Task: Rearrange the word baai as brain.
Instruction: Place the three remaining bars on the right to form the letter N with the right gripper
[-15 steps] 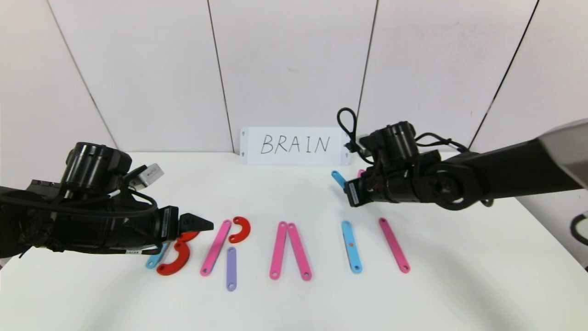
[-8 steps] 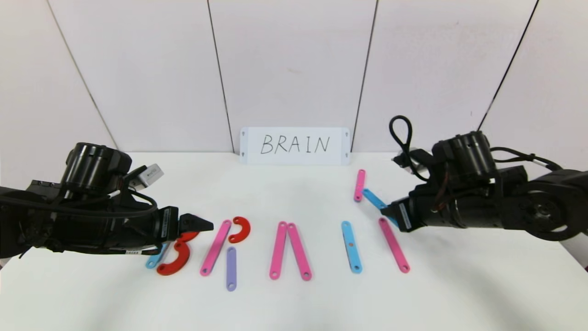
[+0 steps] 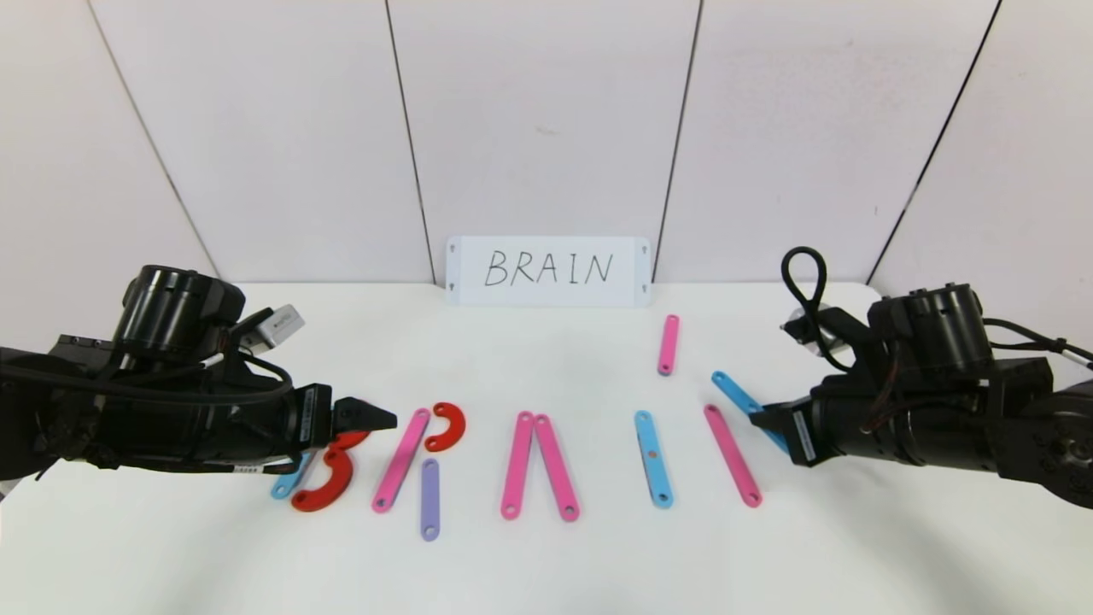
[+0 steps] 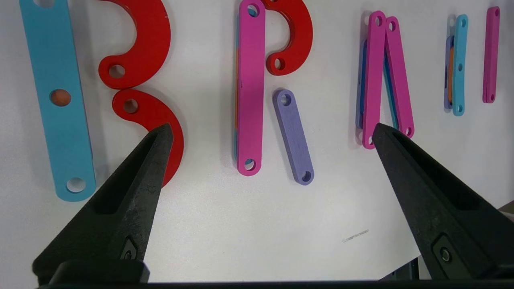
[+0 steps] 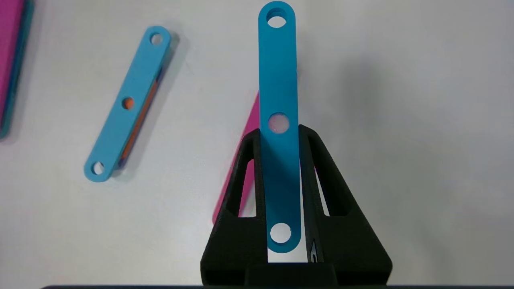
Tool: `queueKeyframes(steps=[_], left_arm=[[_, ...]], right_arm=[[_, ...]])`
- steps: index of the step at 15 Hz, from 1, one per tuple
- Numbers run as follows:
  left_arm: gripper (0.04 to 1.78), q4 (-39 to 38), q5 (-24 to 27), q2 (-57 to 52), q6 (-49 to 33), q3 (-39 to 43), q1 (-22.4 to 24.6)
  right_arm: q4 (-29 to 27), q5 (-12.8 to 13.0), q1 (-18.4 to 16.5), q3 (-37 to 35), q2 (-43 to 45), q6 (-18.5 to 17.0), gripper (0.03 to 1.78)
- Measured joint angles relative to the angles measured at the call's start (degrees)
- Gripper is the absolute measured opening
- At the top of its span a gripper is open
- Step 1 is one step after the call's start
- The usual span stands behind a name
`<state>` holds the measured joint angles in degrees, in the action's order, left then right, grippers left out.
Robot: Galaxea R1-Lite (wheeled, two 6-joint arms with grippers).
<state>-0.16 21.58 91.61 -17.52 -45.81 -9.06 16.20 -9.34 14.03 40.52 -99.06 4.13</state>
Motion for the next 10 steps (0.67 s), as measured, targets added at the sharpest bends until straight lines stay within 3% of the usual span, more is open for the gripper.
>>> queueKeyframes(steps=[2,5,10], left_arm=[[1.74,0.00,0.00,0.00,0.00,0.01,0.00],[1.74,-0.06,-0.05,0.06,0.02,0.01,0.02],[1.74,-0.13,-0.05,0.26,0.02,0.01,0.00]], right_arm=[[0.06,-2.18,-2.05,-0.89,-0.17,1.88,0.28],[0.02,-7.39,-5.63,-1.89,-1.27,6.53,0.28],[0.13,-7.58,-7.53,-2.40,-3.63,7.72,0.28]])
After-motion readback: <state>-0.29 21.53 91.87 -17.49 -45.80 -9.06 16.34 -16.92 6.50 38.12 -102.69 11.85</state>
